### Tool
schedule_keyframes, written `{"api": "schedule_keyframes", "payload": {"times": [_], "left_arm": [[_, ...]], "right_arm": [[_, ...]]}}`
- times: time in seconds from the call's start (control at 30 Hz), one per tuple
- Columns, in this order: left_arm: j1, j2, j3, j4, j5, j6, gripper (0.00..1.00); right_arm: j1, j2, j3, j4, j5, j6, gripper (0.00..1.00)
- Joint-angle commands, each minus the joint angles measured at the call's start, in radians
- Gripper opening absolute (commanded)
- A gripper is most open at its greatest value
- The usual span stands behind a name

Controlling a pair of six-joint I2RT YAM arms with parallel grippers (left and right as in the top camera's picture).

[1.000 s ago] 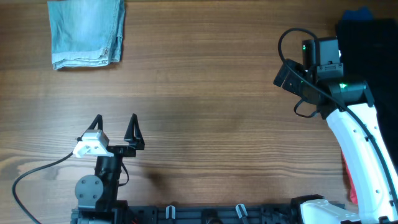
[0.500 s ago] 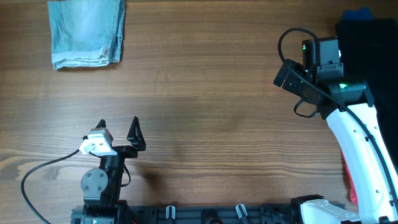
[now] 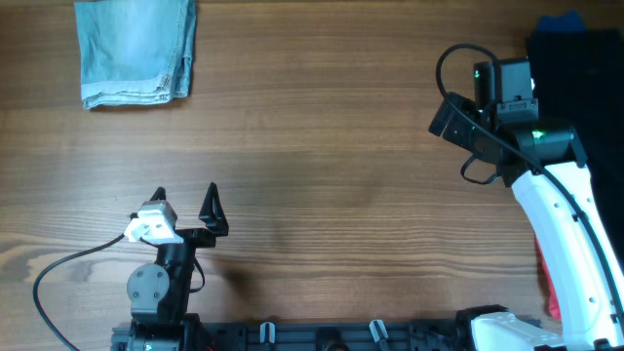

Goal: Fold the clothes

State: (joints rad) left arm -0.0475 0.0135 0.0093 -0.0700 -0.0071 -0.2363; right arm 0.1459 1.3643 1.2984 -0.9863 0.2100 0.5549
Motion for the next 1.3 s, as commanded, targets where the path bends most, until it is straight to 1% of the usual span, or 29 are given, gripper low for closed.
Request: {"api": "schedule_keyframes", "payload": {"times": [0.0, 0.1, 0.23, 0.33, 0.4, 0.5, 0.53, 0.57, 0.6, 0.63, 0.7, 0.73, 0.8, 0.87, 0.97, 1.03, 1.1, 1.17, 1.27], "left_arm": [[0.007, -0.011, -0.004, -0.002, -0.013, 0.024, 1.0], [0.007, -0.011, -0.004, -0.002, -0.013, 0.024, 1.0], [0.007, -0.011, -0.004, -0.002, -0.013, 0.024, 1.0], [0.007, -0.011, -0.004, -0.002, -0.013, 0.024, 1.0], [0.007, -0.011, -0.004, -0.002, -0.013, 0.024, 1.0], [0.007, -0.011, -0.004, -0.002, -0.013, 0.024, 1.0], [0.007, -0.011, -0.004, -0.002, -0.013, 0.024, 1.0], [0.007, -0.011, -0.004, -0.002, -0.013, 0.024, 1.0], [0.007, -0.011, -0.004, -0.002, -0.013, 0.024, 1.0], [0.007, -0.011, -0.004, -0.002, -0.013, 0.024, 1.0], [0.007, -0.011, -0.004, -0.002, -0.013, 0.024, 1.0], [0.007, -0.011, -0.004, -0.002, -0.013, 0.024, 1.0], [0.007, -0.011, -0.004, -0.002, -0.013, 0.024, 1.0], [0.007, -0.011, -0.004, -0.002, -0.013, 0.024, 1.0], [0.007, -0.011, -0.004, -0.002, -0.013, 0.024, 1.0], [0.007, -0.011, -0.004, -0.002, -0.013, 0.024, 1.0], [0.007, -0.011, -0.004, -0.002, -0.013, 0.024, 1.0], [0.007, -0.011, -0.004, -0.002, -0.013, 0.024, 1.0], [0.007, -0.011, -0.004, -0.002, -0.013, 0.024, 1.0]], "right_arm": [[-0.002, -0.032, 0.003, 0.003, 0.002, -0.004, 1.0], [-0.001, -0.159, 0.003, 0.003, 0.002, -0.004, 1.0], [-0.002, -0.402, 0.0, -0.001, 0.016, -0.006, 1.0], [-0.002, -0.547, -0.062, 0.004, 0.049, -0.005, 1.0], [-0.002, -0.691, -0.195, 0.034, 0.076, -0.003, 1.0], [-0.002, -0.889, -0.449, 0.126, 0.082, -0.003, 1.0], [-0.002, -0.948, -0.53, 0.117, 0.082, -0.001, 1.0], [-0.002, -0.99, -0.592, 0.12, 0.07, 0.037, 1.0], [-0.002, -1.028, -0.658, 0.137, 0.071, 0.109, 1.0], [-0.002, -1.067, -0.735, 0.187, 0.075, 0.156, 1.0], [-0.002, -1.123, -0.871, 0.327, 0.061, 0.149, 1.0], [-0.001, -1.146, -0.923, 0.385, 0.048, 0.122, 1.0], [-0.002, -1.199, -1.032, 0.562, -0.031, -0.033, 1.0], [-0.002, -1.232, -1.103, 0.683, -0.077, -0.123, 1.0], [-0.002, -1.263, -1.193, 0.778, -0.076, -0.096, 1.0], [-0.002, -1.279, -1.221, 0.821, -0.076, -0.063, 1.0], [-0.002, -1.302, -1.23, 0.853, -0.07, -0.066, 1.0], [-0.002, -1.331, -1.242, 0.89, -0.065, -0.093, 1.0], [-0.002, -1.361, -1.254, 0.966, -0.08, -0.18, 1.0]]}}
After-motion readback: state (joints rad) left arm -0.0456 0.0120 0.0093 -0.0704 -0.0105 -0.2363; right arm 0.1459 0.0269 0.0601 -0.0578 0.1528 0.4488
